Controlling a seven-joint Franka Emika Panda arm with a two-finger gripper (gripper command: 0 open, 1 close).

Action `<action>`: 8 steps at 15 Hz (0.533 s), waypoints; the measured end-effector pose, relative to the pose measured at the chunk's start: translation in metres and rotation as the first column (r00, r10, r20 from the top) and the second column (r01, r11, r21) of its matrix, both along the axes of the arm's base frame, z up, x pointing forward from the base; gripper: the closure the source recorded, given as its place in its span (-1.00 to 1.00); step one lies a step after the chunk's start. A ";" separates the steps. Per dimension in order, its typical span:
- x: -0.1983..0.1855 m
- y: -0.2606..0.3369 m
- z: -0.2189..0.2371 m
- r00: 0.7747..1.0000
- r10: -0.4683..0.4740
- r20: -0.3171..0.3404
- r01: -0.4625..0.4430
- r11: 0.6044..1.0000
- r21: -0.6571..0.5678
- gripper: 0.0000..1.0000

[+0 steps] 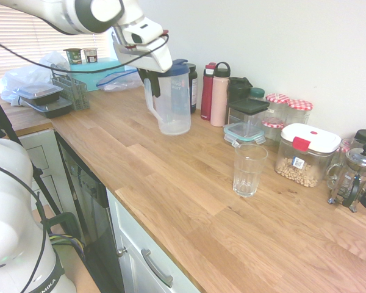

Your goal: Pour me some water

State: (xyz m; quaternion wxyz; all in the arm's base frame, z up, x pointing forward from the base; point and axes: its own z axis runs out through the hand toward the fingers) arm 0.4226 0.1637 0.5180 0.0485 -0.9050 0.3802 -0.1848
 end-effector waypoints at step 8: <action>0.055 0.022 -0.028 0.986 -0.154 -0.063 0.159 0.982 0.099 1.00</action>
